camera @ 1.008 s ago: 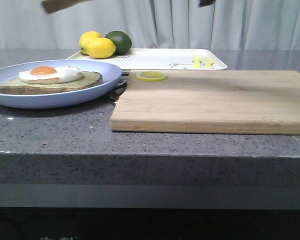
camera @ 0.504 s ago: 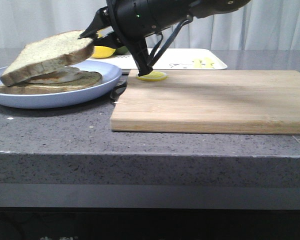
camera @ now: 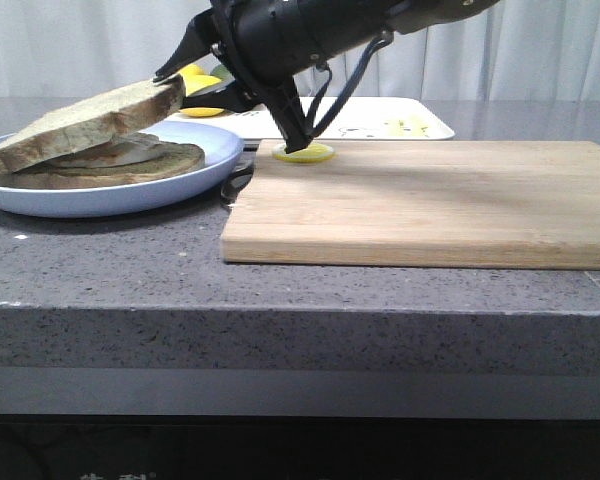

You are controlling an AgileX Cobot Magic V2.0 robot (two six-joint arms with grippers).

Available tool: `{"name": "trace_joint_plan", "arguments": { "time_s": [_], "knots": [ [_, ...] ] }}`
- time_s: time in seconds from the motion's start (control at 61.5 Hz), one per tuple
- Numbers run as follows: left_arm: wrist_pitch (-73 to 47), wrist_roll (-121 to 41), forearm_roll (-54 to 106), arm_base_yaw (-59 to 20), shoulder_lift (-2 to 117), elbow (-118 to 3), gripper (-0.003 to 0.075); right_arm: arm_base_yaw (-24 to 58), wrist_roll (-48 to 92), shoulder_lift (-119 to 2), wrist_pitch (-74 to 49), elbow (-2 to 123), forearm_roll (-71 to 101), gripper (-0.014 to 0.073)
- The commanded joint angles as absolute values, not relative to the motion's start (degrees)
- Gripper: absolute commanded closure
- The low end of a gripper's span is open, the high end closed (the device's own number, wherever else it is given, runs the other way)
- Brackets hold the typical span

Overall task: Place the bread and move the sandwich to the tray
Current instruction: 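Carry the bread with the right gripper and lay it on the egg, then open the right gripper and withdraw it beside the cutting board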

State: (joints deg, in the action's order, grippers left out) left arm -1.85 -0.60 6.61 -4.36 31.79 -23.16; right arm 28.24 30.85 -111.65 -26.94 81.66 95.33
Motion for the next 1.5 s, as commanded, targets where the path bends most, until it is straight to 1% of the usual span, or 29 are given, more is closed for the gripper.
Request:
{"name": "trace_joint_plan", "arguments": {
  "time_s": [0.0,0.146,0.374,0.52,0.553,0.618,0.764,0.829,0.878,1.04,1.138,1.252,1.333,1.479],
  "knots": [
    [3.16,-0.43,6.61,-4.25,32.26,-25.24,0.008,27.33,31.56,-108.02,-30.33,83.62,96.19,0.0274],
    [3.16,-0.43,6.61,-4.25,32.26,-25.24,0.008,25.66,31.56,-107.95,-33.83,83.62,93.66,0.027],
    [3.16,-0.43,6.61,-4.25,32.26,-25.24,0.008,21.39,31.56,-105.9,-41.13,83.5,85.19,0.0272],
    [3.16,-0.43,6.61,-4.25,32.39,-25.24,0.008,19.39,31.56,-101.91,-41.68,83.5,77.79,0.0282],
    [3.16,-0.43,6.61,-4.25,32.5,-25.24,0.008,18.8,31.56,-100.69,-41.68,83.5,75.64,0.0303],
    [3.16,-0.43,6.61,-4.25,32.58,-25.24,0.008,17.43,31.56,-98.13,-41.73,83.5,70.85,0.0382],
    [3.16,-0.43,6.61,-4.25,32.58,-25.24,0.008,13.21,31.56,-92.74,-44.25,83.5,58.07,0.0651],
    [3.16,-0.43,6.61,-4.25,32.58,-25.24,0.008,11.31,31.56,-90.69,-45.76,83.5,53.79,0.0718],
    [3.16,-0.43,6.61,-4.25,32.58,-25.24,0.008,9.54,31.56,-89.32,-47.23,83.5,49.94,0.0703],
    [3.16,-0.43,6.61,-4.25,32.58,-25.24,0.008,4.96,30.37,-84.47,-51.34,83.5,33.53,0.0703],
    [3.16,-0.43,6.61,-4.25,32.58,-25.24,0.008,2.84,22.41,-82.16,-53.51,83.5,19.28,0.0703],
    [3.16,-0.43,6.61,-4.25,32.58,-25.24,0.008,0.93,10.89,-79.46,-54.87,82.31,6.74,0.0703],
    [3.16,-0.43,6.61,-4.25,32.58,-25.24,0.008,0.67,6.39,-75.85,-53.07,78.32,0.4,0.0703],
    [3.25,-0.43,6.61,-4.25,32.58,-25.24,0.008,0.67,4.29,-65.83,-42.48,65.51,-2.22,0.0703]
  ]
}}
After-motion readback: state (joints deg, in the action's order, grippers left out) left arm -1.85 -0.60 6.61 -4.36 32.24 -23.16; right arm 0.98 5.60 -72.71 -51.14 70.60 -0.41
